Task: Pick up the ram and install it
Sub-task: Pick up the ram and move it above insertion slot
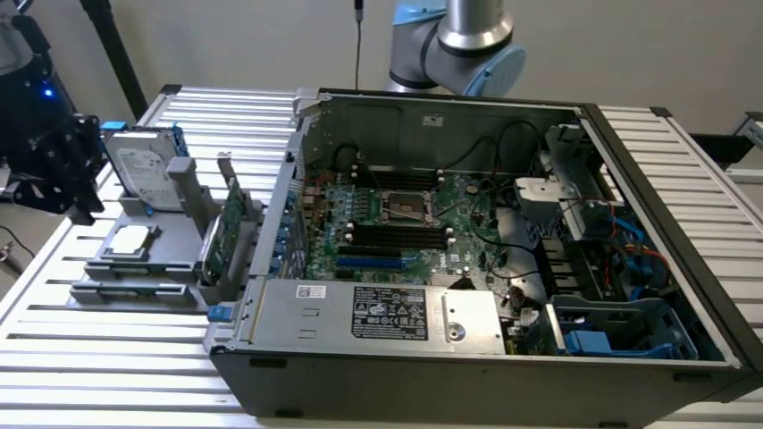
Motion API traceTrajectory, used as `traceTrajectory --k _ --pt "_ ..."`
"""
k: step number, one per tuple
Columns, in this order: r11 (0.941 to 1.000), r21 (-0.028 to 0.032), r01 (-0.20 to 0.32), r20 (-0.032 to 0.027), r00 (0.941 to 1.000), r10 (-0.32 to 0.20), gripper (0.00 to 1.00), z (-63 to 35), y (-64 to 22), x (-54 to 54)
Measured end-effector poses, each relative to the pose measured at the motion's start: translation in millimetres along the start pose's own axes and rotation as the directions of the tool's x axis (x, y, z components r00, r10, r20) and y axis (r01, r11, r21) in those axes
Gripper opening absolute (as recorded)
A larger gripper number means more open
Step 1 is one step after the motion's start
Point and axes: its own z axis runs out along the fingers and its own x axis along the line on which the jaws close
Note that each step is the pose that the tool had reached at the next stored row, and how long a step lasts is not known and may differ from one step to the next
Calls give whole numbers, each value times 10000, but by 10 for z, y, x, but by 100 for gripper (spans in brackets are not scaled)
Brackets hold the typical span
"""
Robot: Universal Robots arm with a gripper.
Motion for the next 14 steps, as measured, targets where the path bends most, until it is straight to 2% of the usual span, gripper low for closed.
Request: traceTrajectory --k 2,5,6,14 --pt "10000 0 38 -1 10000 -38 36 37 -14 9" --pt "9999 1 107 -3 9999 -107 42 91 -24 30" --pt "9999 1 128 -4 9999 -128 48 109 -26 40" --pt "9998 2 183 -5 9998 -183 48 254 -53 158"
